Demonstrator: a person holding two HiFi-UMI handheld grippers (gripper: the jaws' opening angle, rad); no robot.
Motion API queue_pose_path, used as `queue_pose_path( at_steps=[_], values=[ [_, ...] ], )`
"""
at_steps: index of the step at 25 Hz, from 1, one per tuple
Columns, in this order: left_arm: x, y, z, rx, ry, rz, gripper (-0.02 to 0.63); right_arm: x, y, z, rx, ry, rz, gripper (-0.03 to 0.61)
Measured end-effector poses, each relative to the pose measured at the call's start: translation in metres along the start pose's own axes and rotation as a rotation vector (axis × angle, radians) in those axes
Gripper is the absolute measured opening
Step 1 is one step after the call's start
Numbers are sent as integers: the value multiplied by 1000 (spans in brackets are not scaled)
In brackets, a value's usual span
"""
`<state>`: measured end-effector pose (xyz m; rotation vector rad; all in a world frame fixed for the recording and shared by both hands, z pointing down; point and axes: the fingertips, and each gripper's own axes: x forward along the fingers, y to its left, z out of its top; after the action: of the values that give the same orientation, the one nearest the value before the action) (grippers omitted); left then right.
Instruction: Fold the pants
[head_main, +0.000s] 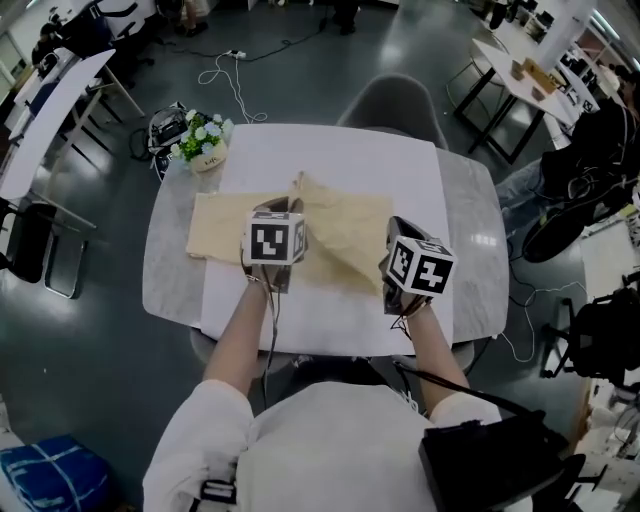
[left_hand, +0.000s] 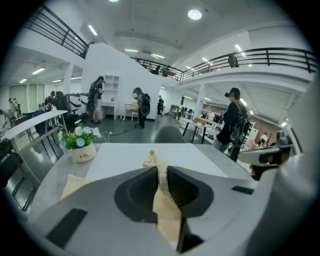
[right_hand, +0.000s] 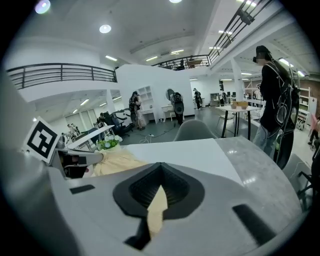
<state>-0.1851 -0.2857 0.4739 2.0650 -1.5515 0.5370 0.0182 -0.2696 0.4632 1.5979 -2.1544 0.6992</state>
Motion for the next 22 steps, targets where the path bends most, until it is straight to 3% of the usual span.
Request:
queue_pose_path(
  at_steps=[22],
  values=[
    [-43,132,-11,-59,-20,123,49,54,106,-3,-47,58,85,-8]
  ],
)
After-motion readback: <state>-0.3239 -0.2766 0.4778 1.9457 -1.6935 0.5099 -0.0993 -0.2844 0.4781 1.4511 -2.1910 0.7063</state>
